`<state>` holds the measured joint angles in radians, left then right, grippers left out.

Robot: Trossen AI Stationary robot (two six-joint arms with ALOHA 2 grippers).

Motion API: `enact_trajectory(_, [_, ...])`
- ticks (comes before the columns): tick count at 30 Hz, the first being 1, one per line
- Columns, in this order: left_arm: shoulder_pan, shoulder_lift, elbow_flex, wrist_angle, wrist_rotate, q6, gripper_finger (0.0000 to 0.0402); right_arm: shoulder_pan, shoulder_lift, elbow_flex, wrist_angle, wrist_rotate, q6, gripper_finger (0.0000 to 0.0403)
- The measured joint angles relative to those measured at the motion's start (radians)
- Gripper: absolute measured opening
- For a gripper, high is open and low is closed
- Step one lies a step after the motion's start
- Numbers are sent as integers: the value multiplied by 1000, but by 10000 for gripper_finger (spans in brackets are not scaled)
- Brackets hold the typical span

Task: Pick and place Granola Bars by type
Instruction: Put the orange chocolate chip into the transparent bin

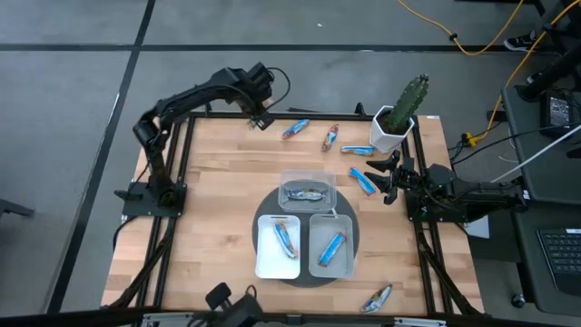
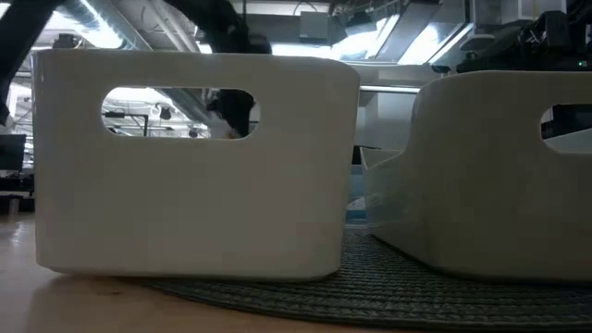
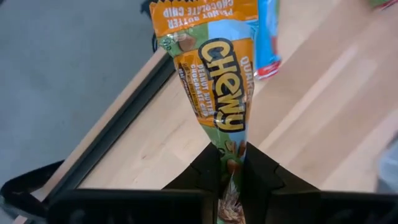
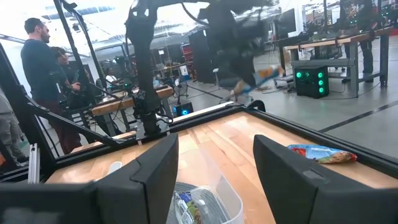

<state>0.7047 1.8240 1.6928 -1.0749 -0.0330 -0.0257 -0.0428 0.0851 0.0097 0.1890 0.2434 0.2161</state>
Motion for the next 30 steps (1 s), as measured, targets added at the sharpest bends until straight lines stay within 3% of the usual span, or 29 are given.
enact_trajectory(16, [-185,-297,0,-9,9,-68,25,0,0,0,0,0,0,210])
enact_trajectory(30, [-418,-440,0,-63,9,-94,25,0,0,0,0,0,0,210])
